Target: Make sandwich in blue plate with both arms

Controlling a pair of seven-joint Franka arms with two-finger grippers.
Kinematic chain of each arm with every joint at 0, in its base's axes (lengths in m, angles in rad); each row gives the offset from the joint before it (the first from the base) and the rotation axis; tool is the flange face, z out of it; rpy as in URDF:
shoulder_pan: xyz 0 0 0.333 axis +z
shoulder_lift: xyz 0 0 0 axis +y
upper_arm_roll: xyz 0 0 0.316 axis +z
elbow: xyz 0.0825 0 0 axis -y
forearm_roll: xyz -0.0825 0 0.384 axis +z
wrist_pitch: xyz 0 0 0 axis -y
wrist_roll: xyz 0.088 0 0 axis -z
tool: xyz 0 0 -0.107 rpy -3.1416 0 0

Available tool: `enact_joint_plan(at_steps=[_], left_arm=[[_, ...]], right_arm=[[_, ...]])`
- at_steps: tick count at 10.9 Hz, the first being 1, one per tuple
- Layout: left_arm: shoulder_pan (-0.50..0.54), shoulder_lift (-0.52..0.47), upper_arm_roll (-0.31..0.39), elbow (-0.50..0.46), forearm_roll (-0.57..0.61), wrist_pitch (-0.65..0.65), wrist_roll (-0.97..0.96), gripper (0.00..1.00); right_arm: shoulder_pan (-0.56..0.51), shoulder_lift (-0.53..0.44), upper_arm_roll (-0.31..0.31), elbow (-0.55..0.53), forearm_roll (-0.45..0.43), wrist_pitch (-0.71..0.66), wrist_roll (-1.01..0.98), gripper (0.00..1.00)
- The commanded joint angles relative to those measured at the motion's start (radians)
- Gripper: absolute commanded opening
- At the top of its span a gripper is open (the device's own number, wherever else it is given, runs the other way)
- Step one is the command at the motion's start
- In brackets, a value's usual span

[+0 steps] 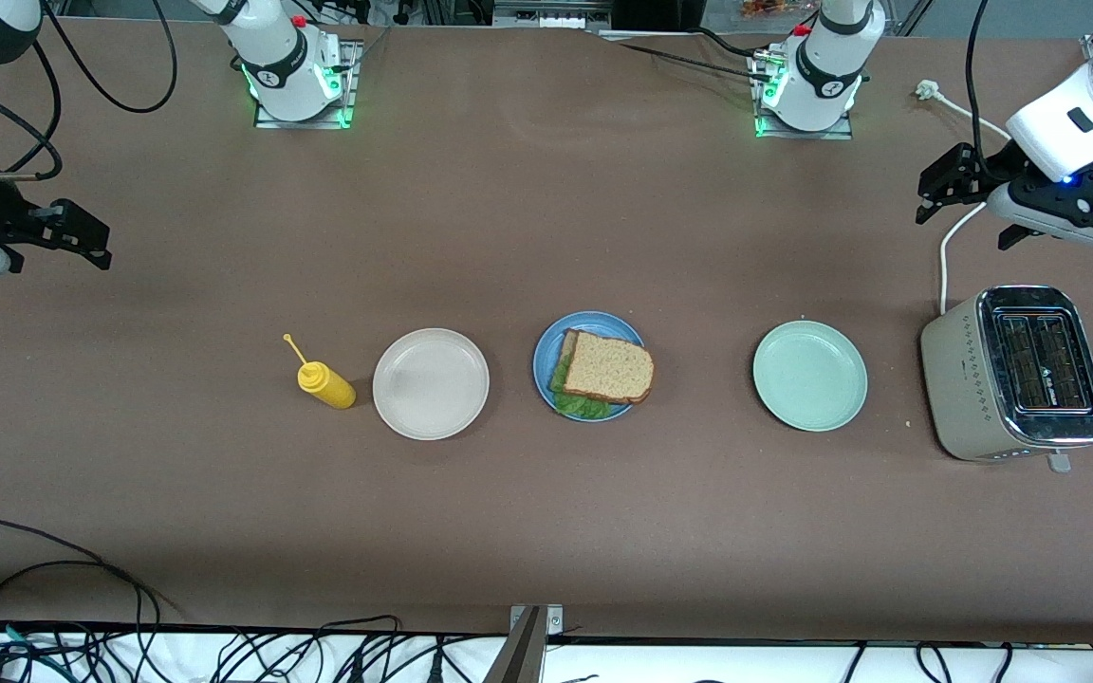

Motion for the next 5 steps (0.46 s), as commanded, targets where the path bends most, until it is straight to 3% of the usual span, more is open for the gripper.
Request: enact_joint_plan(at_steps=[1, 5], left_arm=[[0.024, 0.019, -0.006, 0.037, -0.007, -0.029, -0.032, 1.0], [0.041, 0.019, -0.004, 0.037, -0.006, -0.048, -0.03, 1.0]], right_arm=[[0.002, 0.004, 0.004, 0.024, -0.016, -0.024, 0.006, 1.0], [0.002, 0.004, 0.006, 0.024, -0.015, -0.024, 0.007, 1.0]])
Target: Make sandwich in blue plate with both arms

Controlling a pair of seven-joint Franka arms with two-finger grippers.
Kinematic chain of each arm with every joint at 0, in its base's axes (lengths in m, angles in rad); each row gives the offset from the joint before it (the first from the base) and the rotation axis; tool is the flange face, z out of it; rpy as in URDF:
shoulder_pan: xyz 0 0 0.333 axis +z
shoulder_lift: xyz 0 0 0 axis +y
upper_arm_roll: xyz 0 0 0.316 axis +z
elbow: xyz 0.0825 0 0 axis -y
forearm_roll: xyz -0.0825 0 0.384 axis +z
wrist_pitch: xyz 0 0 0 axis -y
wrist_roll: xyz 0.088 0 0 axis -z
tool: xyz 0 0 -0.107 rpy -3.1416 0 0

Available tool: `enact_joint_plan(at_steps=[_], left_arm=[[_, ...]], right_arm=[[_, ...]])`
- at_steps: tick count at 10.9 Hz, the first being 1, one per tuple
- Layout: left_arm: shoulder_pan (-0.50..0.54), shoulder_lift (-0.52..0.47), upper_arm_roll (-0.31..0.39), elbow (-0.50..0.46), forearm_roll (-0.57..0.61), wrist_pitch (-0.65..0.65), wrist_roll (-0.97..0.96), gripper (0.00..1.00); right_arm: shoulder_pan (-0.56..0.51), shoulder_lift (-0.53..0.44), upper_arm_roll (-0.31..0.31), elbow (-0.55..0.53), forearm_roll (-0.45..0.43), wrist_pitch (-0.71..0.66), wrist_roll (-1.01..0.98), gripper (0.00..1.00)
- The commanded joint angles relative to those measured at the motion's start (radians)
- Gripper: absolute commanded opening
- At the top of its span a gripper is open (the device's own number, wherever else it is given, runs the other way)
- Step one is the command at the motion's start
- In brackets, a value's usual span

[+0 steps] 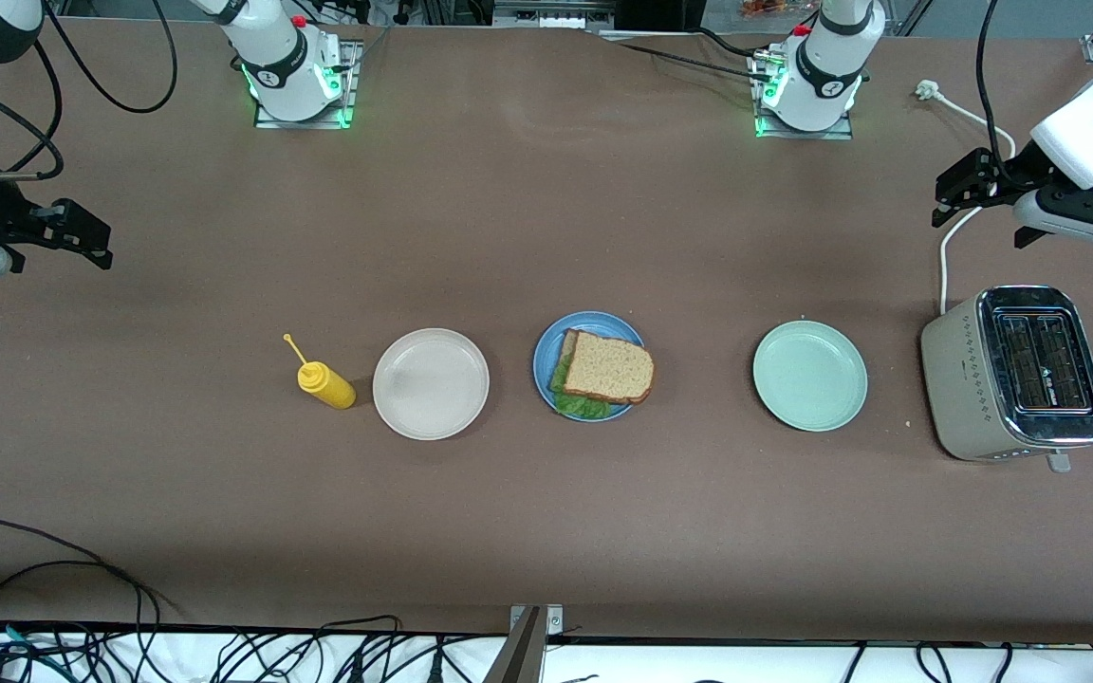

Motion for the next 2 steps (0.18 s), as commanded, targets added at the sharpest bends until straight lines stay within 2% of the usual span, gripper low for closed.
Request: enact_joint_plan(at_steps=[1, 2], left_arm=[[0.009, 0.017, -0.008, 0.037, -0.006, -0.035, -0.011, 1.0], [0.009, 0.017, -0.008, 0.037, -0.006, -0.035, -0.011, 1.0]], right_arm=[[0.002, 0.004, 0.004, 0.024, -0.015, -0.023, 0.006, 1.0], [0.002, 0.007, 0.004, 0.03, -0.015, -0.02, 0.004, 1.0]])
